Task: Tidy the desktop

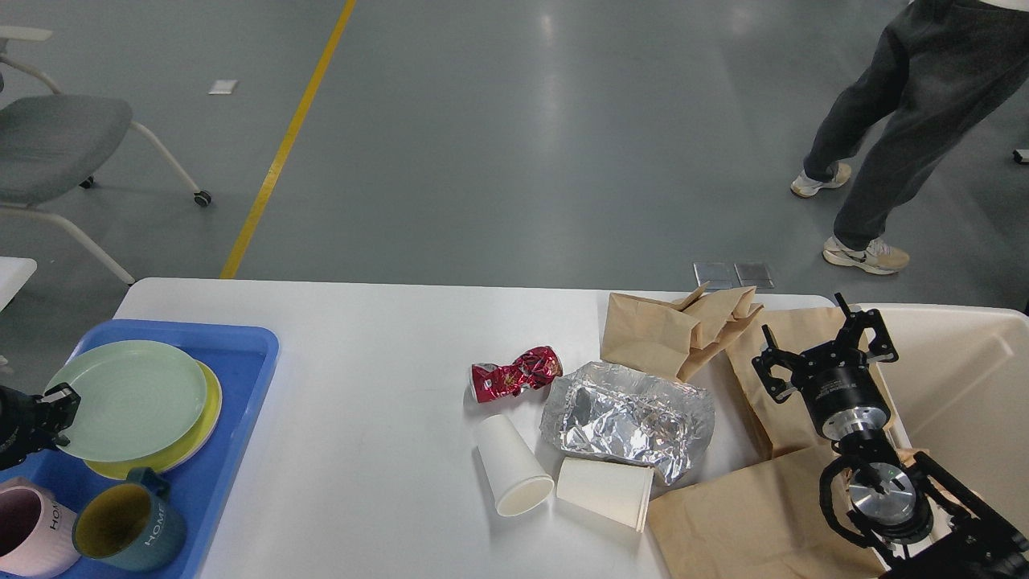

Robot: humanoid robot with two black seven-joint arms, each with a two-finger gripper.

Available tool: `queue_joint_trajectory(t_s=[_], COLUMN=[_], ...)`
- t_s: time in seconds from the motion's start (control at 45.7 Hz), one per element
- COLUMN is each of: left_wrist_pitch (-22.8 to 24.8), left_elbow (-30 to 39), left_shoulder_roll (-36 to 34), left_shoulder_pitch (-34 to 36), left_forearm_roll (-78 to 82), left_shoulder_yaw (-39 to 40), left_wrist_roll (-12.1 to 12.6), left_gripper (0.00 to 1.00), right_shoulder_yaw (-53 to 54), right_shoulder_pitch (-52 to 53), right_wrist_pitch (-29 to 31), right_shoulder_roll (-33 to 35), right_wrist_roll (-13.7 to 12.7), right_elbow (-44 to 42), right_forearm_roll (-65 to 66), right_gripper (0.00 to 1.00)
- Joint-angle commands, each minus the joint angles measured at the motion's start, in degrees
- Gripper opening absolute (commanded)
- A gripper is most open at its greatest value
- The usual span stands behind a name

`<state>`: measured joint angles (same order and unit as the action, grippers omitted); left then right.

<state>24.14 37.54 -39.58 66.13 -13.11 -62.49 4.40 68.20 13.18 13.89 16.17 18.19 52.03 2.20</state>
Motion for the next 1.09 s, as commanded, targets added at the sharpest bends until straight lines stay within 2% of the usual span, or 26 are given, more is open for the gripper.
queue_joint_trajectory(t_s=[0.0, 0.197, 0.263, 0.306, 0.416, 0.525, 0.591, 0.678, 0.766, 0.941, 1.072], left_wrist_pitch=[-0.5, -3.6, -5.3, -5.8, -4.9, -4.9, -5.0, -5.0, -4.9, -4.8, -4.7], left_elbow=[0.1, 0.0, 0.0, 0.0, 0.1, 0.2, 0.1, -0.1, -0.1, 0.0, 0.1], left_shoulder_roll=[-0.1, -0.1, -0.2, -0.4, -1.0, -3.0, -4.5, -7.4, -7.7, -4.3, -0.3], left_shoulder_pitch=[-0.8, -0.8, -0.4, -0.1, 1.3, 1.9, 0.4, -0.7, -5.1, -16.1, -22.4], left_forearm_roll=[0.0, -0.1, -0.1, -0.1, -0.1, -0.1, 0.1, 0.2, 0.2, 0.2, 0.2], left_shoulder_yaw=[0.8, 1.8, 2.1, 2.5, 6.8, 17.0, 24.1, 37.1, 50.4, 79.2, 96.4], left_wrist_roll=[0.1, 0.0, 0.0, 0.0, 0.0, -0.7, -0.3, -0.3, -0.9, -1.1, -1.2], left_gripper=[0.22, 0.63, 0.83, 0.90, 0.95, 0.96, 0.96, 0.96, 0.96, 0.96, 0.96], right_shoulder_yaw=[0.0, 0.0, 0.0, 0.0, 0.0, 0.0, 0.0, 0.0, 0.0, 0.0, 0.0], right_shoulder_pitch=[0.0, 0.0, 0.0, 0.0, 0.0, 0.0, 0.0, 0.0, 0.0, 0.0, 0.0], right_wrist_pitch=[0.0, 0.0, 0.0, 0.0, 0.0, 0.0, 0.0, 0.0, 0.0, 0.0, 0.0], right_shoulder_roll=[0.0, 0.0, 0.0, 0.0, 0.0, 0.0, 0.0, 0.0, 0.0, 0.0, 0.0], right_wrist_roll=[0.0, 0.0, 0.0, 0.0, 0.0, 0.0, 0.0, 0.0, 0.0, 0.0, 0.0], right_elbow=[0.0, 0.0, 0.0, 0.0, 0.0, 0.0, 0.0, 0.0, 0.0, 0.0, 0.0], right_forearm_roll=[0.0, 0.0, 0.0, 0.0, 0.0, 0.0, 0.0, 0.0, 0.0, 0.0, 0.0], right_gripper=[1.00, 1.00, 1.00, 1.00, 1.00, 1.00, 1.00, 1.00, 1.00, 1.00, 1.00])
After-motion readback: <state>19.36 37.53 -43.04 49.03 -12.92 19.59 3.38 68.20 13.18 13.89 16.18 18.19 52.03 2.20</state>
